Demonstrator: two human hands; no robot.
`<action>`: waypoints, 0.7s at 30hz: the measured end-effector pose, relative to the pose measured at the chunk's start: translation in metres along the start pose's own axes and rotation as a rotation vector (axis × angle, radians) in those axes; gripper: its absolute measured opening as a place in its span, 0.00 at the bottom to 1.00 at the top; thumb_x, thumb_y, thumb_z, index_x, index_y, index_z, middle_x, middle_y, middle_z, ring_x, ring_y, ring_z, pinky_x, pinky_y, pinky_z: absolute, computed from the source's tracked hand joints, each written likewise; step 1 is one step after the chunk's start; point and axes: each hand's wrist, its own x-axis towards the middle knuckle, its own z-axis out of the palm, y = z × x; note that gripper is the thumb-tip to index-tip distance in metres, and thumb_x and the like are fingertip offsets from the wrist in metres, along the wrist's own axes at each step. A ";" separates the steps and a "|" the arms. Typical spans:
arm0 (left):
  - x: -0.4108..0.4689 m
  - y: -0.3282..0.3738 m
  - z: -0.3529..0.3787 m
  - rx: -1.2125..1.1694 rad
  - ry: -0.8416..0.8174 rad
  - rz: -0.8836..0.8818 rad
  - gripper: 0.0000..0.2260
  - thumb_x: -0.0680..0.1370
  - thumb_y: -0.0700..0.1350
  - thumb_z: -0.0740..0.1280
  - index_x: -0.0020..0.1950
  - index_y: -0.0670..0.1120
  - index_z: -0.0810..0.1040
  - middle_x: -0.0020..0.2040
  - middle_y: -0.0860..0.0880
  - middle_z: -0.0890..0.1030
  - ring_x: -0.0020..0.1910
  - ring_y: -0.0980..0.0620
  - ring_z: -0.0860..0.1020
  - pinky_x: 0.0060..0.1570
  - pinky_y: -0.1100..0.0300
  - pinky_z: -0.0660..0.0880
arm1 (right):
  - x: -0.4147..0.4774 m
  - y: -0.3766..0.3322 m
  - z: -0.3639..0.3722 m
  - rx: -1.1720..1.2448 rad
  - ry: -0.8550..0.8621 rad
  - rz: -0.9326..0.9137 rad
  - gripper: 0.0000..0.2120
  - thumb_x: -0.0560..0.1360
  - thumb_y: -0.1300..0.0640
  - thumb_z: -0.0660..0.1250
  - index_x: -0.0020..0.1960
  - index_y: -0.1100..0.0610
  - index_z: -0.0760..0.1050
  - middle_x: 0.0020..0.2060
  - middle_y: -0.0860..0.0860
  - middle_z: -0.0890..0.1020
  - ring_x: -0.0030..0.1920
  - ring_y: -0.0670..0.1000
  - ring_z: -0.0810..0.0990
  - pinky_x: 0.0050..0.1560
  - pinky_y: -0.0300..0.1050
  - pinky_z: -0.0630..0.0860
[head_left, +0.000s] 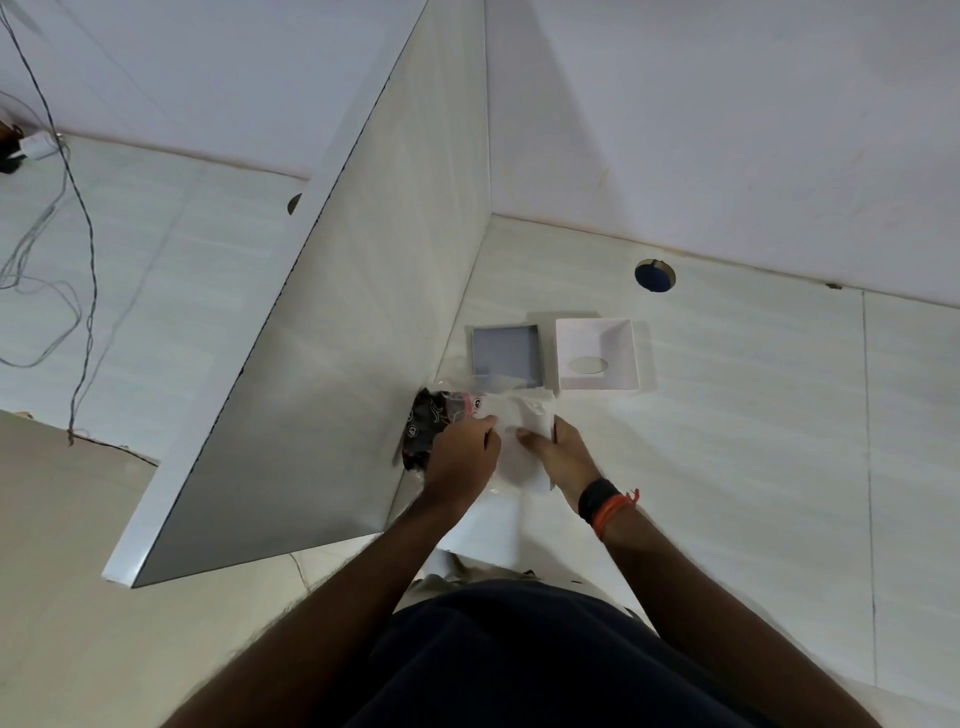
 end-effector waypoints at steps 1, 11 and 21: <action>-0.001 0.002 0.000 0.006 0.001 0.024 0.12 0.79 0.42 0.61 0.53 0.37 0.82 0.46 0.38 0.85 0.46 0.39 0.82 0.47 0.46 0.78 | 0.000 0.000 0.002 0.038 0.015 0.017 0.11 0.79 0.55 0.66 0.60 0.53 0.77 0.52 0.53 0.85 0.51 0.56 0.83 0.36 0.43 0.77; -0.009 0.013 -0.002 -0.034 0.041 0.183 0.20 0.79 0.49 0.56 0.61 0.41 0.81 0.43 0.40 0.84 0.41 0.41 0.83 0.42 0.49 0.81 | -0.009 -0.001 0.013 0.357 -0.290 0.175 0.14 0.83 0.59 0.57 0.59 0.62 0.79 0.47 0.57 0.85 0.47 0.55 0.84 0.44 0.50 0.81; -0.025 0.022 -0.007 -0.080 0.047 0.364 0.13 0.80 0.40 0.64 0.63 0.41 0.81 0.45 0.43 0.85 0.42 0.47 0.82 0.41 0.71 0.69 | -0.001 -0.009 0.018 0.482 -0.268 0.161 0.09 0.80 0.56 0.64 0.54 0.60 0.77 0.43 0.58 0.80 0.48 0.55 0.80 0.53 0.48 0.78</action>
